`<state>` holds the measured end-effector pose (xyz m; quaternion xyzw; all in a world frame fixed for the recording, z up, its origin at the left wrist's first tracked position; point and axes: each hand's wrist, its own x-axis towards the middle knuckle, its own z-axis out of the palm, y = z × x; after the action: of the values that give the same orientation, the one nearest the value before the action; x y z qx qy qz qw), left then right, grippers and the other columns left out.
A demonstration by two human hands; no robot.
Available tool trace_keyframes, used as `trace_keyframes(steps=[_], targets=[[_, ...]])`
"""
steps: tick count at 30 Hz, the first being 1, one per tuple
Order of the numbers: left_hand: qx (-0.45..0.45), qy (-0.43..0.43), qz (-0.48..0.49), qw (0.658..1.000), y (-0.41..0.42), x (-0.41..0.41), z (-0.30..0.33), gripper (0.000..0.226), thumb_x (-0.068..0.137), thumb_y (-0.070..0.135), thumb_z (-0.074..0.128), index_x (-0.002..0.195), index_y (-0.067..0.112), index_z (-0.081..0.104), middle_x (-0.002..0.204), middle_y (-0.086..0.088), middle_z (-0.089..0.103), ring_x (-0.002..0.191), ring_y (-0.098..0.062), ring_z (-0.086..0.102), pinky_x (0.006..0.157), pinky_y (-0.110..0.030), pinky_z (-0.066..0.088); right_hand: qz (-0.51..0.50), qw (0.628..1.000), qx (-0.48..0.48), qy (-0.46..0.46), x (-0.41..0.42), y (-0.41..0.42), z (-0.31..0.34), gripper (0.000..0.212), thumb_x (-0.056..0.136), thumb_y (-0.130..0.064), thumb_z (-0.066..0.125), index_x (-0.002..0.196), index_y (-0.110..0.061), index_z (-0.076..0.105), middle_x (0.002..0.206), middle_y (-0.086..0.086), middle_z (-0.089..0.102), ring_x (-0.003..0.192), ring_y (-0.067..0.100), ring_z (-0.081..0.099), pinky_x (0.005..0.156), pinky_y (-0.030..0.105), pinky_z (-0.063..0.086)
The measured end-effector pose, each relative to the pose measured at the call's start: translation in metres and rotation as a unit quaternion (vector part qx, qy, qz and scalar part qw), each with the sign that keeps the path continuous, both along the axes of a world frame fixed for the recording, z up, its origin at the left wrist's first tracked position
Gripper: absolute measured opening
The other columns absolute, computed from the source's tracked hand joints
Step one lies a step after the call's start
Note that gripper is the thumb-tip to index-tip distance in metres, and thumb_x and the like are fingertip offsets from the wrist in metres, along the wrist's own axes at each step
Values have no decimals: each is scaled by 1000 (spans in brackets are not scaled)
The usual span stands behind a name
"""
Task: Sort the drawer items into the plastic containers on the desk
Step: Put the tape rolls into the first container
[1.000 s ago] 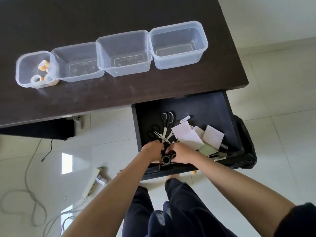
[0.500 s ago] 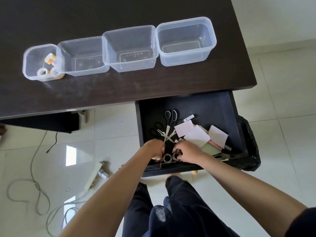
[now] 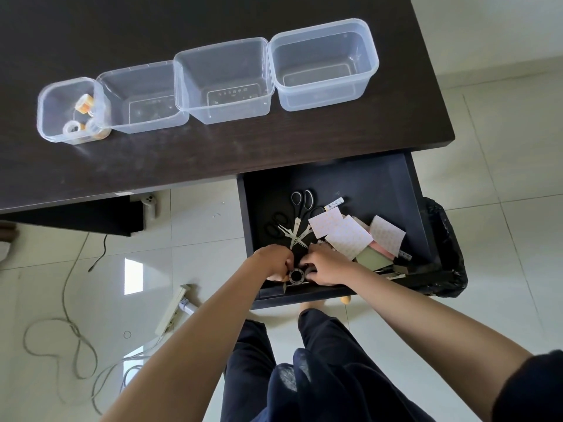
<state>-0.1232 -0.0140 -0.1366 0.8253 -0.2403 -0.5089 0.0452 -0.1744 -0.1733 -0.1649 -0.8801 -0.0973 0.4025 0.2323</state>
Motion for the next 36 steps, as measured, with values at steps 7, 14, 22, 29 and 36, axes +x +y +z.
trace_keyframes(steps=[7,14,22,29,36], targets=[[6,11,-7,1000,-1,0,2,24,86,3,52,103,8,68,89,-4,62,75,-20,50,65,-29,40,-58,996,65,28,0,-5,5,32,82,-17,60,112,-23,65,119,-4,59,111,18,53,94,36,45],[29,12,-6,999,-1,2,3,24,84,5,57,105,9,69,102,-10,69,84,-22,56,67,-27,42,-130,978,124,107,0,-3,6,20,82,-19,67,101,-19,63,104,-2,69,100,14,63,89,29,48],[57,31,-3,998,-3,7,7,21,81,10,61,99,5,70,81,-9,62,74,-24,55,59,-27,41,-132,971,134,148,1,10,14,35,88,-30,64,121,-20,58,103,0,72,94,13,62,83,26,43],[42,54,8,998,-6,8,11,19,81,4,60,96,5,71,79,-7,61,73,-21,53,52,-21,37,-206,945,175,187,1,8,12,30,79,-23,75,105,-19,62,100,-2,74,96,12,66,93,30,49],[35,62,17,997,-8,9,19,16,78,3,60,90,-1,69,68,-7,55,66,-21,49,51,-23,36,-230,924,217,213,3,10,18,26,78,-19,76,97,-18,59,98,2,73,79,4,64,75,18,48]])
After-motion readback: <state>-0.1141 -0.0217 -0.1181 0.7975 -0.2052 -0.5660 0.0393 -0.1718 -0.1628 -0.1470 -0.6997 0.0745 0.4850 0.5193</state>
